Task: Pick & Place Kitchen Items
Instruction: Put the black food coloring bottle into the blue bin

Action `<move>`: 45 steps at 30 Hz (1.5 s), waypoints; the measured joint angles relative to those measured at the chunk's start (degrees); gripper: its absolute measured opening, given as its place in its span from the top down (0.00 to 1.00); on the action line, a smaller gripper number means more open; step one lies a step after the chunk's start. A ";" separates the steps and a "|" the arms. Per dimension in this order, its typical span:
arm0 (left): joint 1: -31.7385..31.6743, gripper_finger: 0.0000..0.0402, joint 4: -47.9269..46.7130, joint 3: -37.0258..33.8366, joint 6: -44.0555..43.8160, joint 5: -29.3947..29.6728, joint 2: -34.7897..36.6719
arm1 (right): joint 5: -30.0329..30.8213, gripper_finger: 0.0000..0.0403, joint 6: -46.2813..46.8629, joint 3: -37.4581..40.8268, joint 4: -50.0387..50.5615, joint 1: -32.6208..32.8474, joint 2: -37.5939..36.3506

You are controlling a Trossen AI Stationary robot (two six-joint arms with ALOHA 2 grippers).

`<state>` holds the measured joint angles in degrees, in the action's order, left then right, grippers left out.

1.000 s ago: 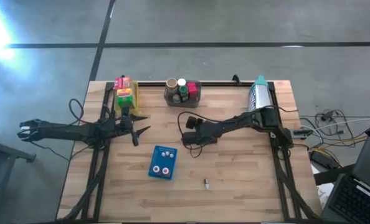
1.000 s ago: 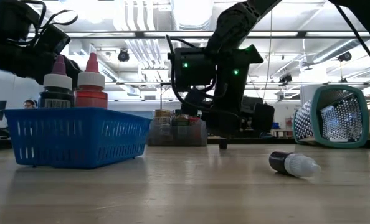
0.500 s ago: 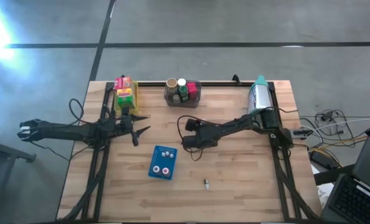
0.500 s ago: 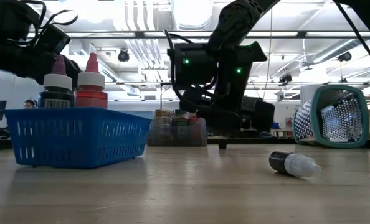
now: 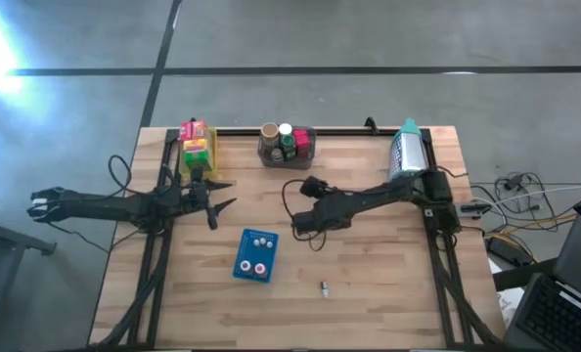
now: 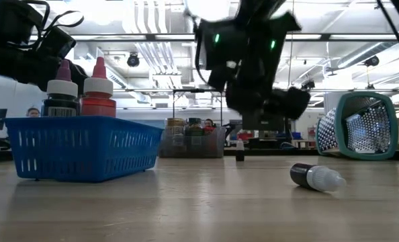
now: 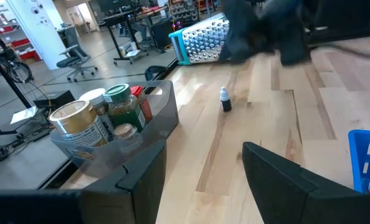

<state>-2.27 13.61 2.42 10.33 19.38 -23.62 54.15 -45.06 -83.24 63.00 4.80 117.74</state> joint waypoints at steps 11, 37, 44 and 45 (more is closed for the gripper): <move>-0.01 0.46 0.02 -0.01 0.00 0.02 0.01 | -21.88 0.58 42.36 0.05 -3.13 -1.66 -17.74; -0.01 0.46 0.00 -0.01 0.00 0.00 0.01 | -42.73 0.93 55.68 6.91 -10.10 5.86 -34.14; -0.01 0.46 -0.11 -0.01 0.24 0.00 0.00 | -45.23 0.98 52.38 19.09 -21.24 3.31 -44.30; 0.01 0.46 -0.11 -0.01 0.18 0.00 0.00 | -46.37 0.98 51.66 21.04 -23.81 2.72 -46.08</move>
<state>-2.26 13.50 2.42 10.51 19.38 -23.62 7.78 6.60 -62.20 39.18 7.52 71.66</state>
